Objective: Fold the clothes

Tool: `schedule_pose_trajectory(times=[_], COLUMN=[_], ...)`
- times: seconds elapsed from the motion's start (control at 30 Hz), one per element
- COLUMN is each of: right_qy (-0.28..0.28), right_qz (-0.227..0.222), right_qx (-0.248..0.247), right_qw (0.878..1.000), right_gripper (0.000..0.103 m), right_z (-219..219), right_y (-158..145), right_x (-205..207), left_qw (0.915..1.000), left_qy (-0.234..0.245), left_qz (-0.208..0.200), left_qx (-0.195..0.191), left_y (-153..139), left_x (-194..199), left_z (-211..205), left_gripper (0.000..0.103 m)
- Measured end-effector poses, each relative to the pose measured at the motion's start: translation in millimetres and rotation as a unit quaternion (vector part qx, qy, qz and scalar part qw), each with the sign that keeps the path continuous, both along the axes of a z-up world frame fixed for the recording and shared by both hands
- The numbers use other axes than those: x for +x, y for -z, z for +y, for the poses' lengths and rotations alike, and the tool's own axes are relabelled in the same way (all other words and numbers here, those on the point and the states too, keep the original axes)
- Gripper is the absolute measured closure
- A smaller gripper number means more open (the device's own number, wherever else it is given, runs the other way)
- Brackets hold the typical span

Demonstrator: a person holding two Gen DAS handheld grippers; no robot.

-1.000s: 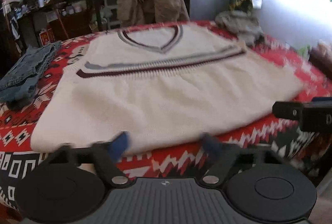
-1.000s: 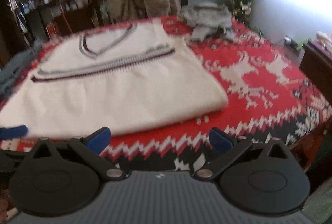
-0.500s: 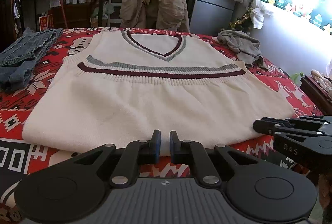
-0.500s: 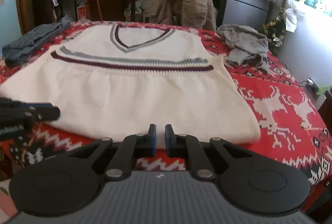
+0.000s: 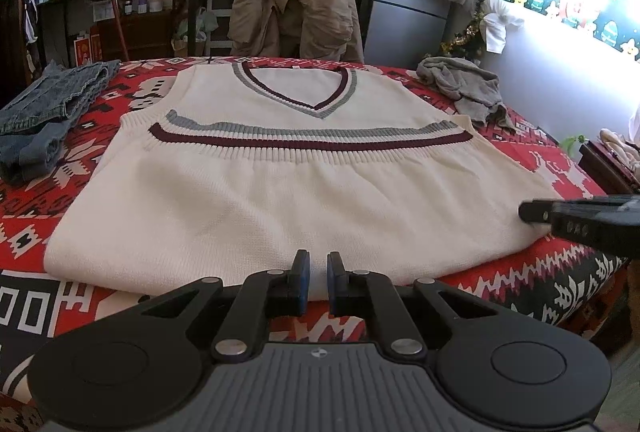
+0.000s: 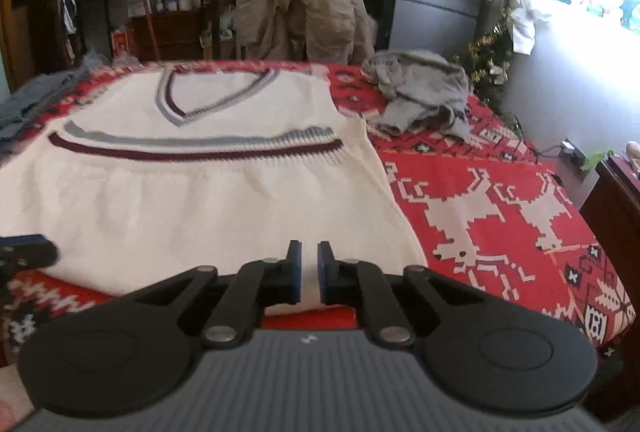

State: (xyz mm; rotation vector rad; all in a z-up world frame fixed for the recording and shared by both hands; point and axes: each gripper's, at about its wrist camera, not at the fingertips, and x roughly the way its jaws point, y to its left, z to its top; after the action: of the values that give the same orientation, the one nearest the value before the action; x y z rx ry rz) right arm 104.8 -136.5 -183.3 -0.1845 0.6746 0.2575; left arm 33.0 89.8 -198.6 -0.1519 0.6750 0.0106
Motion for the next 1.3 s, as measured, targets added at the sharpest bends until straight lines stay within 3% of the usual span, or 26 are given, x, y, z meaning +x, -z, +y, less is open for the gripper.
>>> schedule_pose_trajectory(times=[0.13,0.37,0.43,0.63,0.8,0.83,0.97,1.07,1.3], right_qy=[0.01,0.058,0.058,0.053,0.059,0.061,0.018,-0.01,-0.014], right_qz=[-0.001,-0.001,-0.006,0.003,0.003,-0.002,-0.022,-0.005,0.01], right_qx=[-0.015,0.004,0.023,0.011,0.016,0.015,0.029,0.018,0.029], right_qw=[1.0,0.998,0.998,0.999,0.998,0.998,0.999,1.0,0.999], right_gripper=[0.096,0.094,0.094,0.098,0.099,0.095,0.095,0.095,0.096], right_z=[-16.1,-48.0,-49.0,-37.3,-51.7,-51.7,-40.4,-26.2,-33.1], right_y=[9.2,-0.7,-4.8,6.5,5.0,1.8,-8.4,-1.4,3.8], right_x=[-0.9,-2.7,0.8,18.6,9.0,5.7,-6.9,-6.9,-15.9], left_qw=[1.0,1.0,1.0,1.0,1.0,0.9999,0.9999,1.0,1.0], left_qy=[-0.001,0.001,0.001,0.0,0.0,0.0,0.001,0.001,-0.001], left_qz=[0.0,-0.002,-0.001,-0.001,-0.002,-0.002,-0.001,-0.001,-0.002], left_qx=[-0.001,0.009,0.008,0.006,0.008,0.01,0.012,0.008,0.009], left_y=[0.1,0.4,0.5,0.2,0.4,0.4,-0.1,-0.3,-0.3], left_x=[-0.5,-0.7,-0.5,-0.4,-0.7,-0.7,-0.5,-0.6,-1.0], left_z=[-0.1,-2.2,-1.8,-2.1,-3.0,-3.6,-4.2,-2.6,-3.4], left_gripper=[0.094,0.094,0.093,0.093,0.093,0.093,0.093,0.093,0.093])
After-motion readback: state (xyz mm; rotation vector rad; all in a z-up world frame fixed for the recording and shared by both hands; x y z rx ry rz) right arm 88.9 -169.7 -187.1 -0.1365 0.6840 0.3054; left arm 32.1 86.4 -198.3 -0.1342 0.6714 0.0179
